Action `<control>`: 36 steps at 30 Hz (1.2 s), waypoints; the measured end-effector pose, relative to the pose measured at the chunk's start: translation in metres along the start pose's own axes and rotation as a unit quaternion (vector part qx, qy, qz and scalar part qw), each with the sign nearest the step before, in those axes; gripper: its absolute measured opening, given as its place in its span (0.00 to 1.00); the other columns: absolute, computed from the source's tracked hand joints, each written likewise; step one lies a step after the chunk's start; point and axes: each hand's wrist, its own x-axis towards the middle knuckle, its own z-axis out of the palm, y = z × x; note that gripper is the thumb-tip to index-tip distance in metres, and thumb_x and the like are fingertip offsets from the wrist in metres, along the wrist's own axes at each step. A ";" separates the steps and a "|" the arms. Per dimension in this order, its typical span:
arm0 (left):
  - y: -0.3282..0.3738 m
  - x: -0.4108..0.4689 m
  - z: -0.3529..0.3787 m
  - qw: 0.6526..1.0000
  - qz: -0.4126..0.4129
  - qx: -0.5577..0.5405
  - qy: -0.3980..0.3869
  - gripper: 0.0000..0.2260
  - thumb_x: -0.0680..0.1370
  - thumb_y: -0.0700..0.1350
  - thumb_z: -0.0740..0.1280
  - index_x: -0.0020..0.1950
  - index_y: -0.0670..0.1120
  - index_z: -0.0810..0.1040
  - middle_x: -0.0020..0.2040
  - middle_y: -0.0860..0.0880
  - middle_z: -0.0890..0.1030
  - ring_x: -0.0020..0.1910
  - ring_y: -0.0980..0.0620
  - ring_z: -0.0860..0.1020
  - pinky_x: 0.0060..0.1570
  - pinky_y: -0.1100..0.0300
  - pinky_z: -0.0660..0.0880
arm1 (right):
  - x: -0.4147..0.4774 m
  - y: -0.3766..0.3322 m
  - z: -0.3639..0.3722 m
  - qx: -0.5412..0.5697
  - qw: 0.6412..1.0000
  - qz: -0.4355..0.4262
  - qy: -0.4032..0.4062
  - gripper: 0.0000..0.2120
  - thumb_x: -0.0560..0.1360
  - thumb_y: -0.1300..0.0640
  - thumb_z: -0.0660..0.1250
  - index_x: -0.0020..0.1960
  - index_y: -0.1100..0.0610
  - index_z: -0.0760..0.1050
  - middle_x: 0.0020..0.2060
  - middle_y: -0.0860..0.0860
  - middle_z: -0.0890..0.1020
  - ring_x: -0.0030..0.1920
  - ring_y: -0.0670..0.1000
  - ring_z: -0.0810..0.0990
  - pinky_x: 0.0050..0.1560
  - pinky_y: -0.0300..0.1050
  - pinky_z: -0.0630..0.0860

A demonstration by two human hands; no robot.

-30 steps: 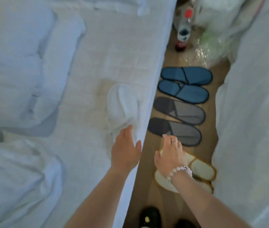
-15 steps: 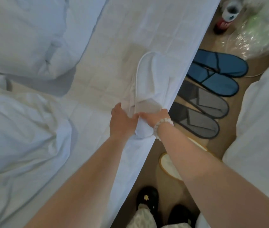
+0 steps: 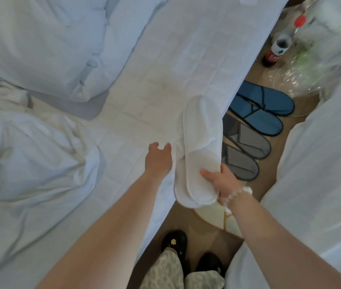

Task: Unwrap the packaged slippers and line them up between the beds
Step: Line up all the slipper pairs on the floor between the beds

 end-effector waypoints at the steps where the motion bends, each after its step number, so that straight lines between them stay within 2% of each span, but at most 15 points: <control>1: 0.003 -0.005 0.002 0.999 -0.014 -0.021 -0.027 0.26 0.80 0.50 0.59 0.75 0.42 0.58 0.64 0.42 0.75 0.63 0.43 0.74 0.63 0.53 0.69 | -0.011 0.007 -0.011 0.009 1.000 0.018 -0.008 0.29 0.70 0.59 0.73 0.68 0.57 0.67 0.60 0.56 0.77 0.59 0.60 0.76 0.60 0.64 0.73; 4: 0.009 -0.026 0.013 0.993 -0.039 -0.021 -0.109 0.29 0.77 0.43 0.65 0.75 0.40 0.57 0.64 0.40 0.74 0.54 0.43 0.80 0.50 0.55 0.75 | -0.044 0.028 -0.037 0.051 0.997 0.057 -0.023 0.29 0.68 0.59 0.74 0.67 0.58 0.69 0.57 0.56 0.79 0.57 0.60 0.78 0.58 0.63 0.74; 5: 0.008 -0.033 0.016 0.992 -0.039 -0.002 -0.123 0.29 0.76 0.43 0.67 0.74 0.40 0.59 0.64 0.39 0.74 0.53 0.43 0.80 0.48 0.56 0.77 | -0.051 0.035 -0.044 0.064 0.996 0.063 -0.026 0.29 0.67 0.59 0.74 0.66 0.58 0.70 0.57 0.56 0.80 0.57 0.60 0.78 0.58 0.62 0.75; 8: -0.003 -0.056 0.026 0.986 -0.040 0.031 -0.160 0.24 0.75 0.44 0.68 0.69 0.39 0.68 0.60 0.40 0.78 0.55 0.43 0.79 0.56 0.51 0.77 | -0.070 0.048 -0.063 0.067 0.994 0.069 -0.044 0.27 0.69 0.61 0.73 0.66 0.59 0.70 0.57 0.58 0.79 0.56 0.60 0.77 0.51 0.57 0.77; 10: -0.015 -0.069 0.033 0.982 -0.049 0.026 -0.182 0.18 0.76 0.43 0.67 0.65 0.39 0.74 0.56 0.41 0.80 0.53 0.44 0.80 0.55 0.50 0.78 | -0.078 0.057 -0.076 0.041 0.996 0.069 -0.037 0.27 0.69 0.61 0.73 0.67 0.60 0.70 0.57 0.57 0.79 0.55 0.59 0.78 0.50 0.55 0.77; 14: -0.044 -0.088 0.053 0.987 -0.074 0.022 -0.140 0.17 0.77 0.44 0.66 0.64 0.39 0.72 0.57 0.42 0.78 0.55 0.43 0.78 0.56 0.50 0.77 | -0.089 0.067 -0.098 -0.077 0.996 0.035 0.025 0.22 0.72 0.59 0.72 0.64 0.60 0.72 0.53 0.54 0.79 0.53 0.56 0.77 0.51 0.50 0.74; 17: -0.070 -0.111 0.064 0.986 -0.109 -0.006 -0.126 0.15 0.78 0.42 0.65 0.63 0.39 0.74 0.56 0.42 0.79 0.53 0.43 0.79 0.51 0.54 0.78 | -0.097 0.082 -0.113 -0.129 0.990 0.026 0.058 0.18 0.75 0.60 0.67 0.64 0.61 0.72 0.51 0.53 0.76 0.51 0.54 0.73 0.51 0.47 0.70; 20: -0.095 -0.138 0.066 0.981 -0.153 -0.060 -0.101 0.15 0.78 0.38 0.64 0.64 0.36 0.72 0.58 0.40 0.78 0.56 0.41 0.78 0.54 0.51 0.77 | -0.106 0.104 -0.137 -0.130 0.984 0.040 0.112 0.18 0.76 0.63 0.64 0.65 0.63 0.70 0.56 0.58 0.77 0.54 0.58 0.74 0.53 0.48 0.70; 23: -0.115 -0.153 0.064 0.977 -0.180 -0.080 -0.080 0.16 0.78 0.35 0.63 0.66 0.35 0.71 0.61 0.37 0.76 0.58 0.39 0.76 0.50 0.52 0.76 | -0.110 0.124 -0.162 -0.099 0.977 0.047 0.183 0.20 0.76 0.66 0.62 0.67 0.64 0.68 0.60 0.62 0.76 0.60 0.61 0.74 0.52 0.48 0.69; 26: -0.136 -0.155 0.057 0.979 -0.183 -0.057 -0.063 0.16 0.78 0.36 0.63 0.66 0.36 0.70 0.62 0.37 0.76 0.59 0.39 0.76 0.47 0.53 0.76 | -0.110 0.140 -0.172 -0.063 0.969 0.056 0.231 0.18 0.76 0.67 0.60 0.66 0.64 0.69 0.59 0.62 0.76 0.56 0.60 0.74 0.50 0.44 0.67; 30: -0.154 -0.159 0.048 0.982 -0.181 -0.026 -0.037 0.17 0.78 0.36 0.63 0.68 0.37 0.70 0.62 0.38 0.76 0.60 0.39 0.76 0.50 0.51 0.76 | -0.121 0.161 -0.161 -0.039 0.968 0.072 0.238 0.19 0.76 0.67 0.56 0.66 0.62 0.68 0.49 0.56 0.74 0.48 0.55 0.71 0.49 0.43 0.66; 32: -0.160 -0.158 0.046 0.983 -0.176 -0.024 -0.037 0.17 0.78 0.36 0.63 0.67 0.36 0.69 0.61 0.39 0.76 0.61 0.39 0.75 0.53 0.50 0.75 | -0.127 0.169 -0.154 -0.037 0.969 0.076 0.231 0.20 0.76 0.66 0.55 0.67 0.58 0.67 0.50 0.55 0.74 0.48 0.55 0.71 0.49 0.45 0.67; 36: -0.171 -0.153 0.047 0.984 -0.174 -0.013 -0.044 0.16 0.78 0.35 0.64 0.66 0.36 0.71 0.62 0.38 0.76 0.60 0.40 0.76 0.52 0.51 0.76 | -0.134 0.180 -0.145 -0.061 0.972 0.074 0.215 0.23 0.76 0.66 0.55 0.70 0.54 0.64 0.54 0.55 0.73 0.48 0.54 0.70 0.48 0.44 0.67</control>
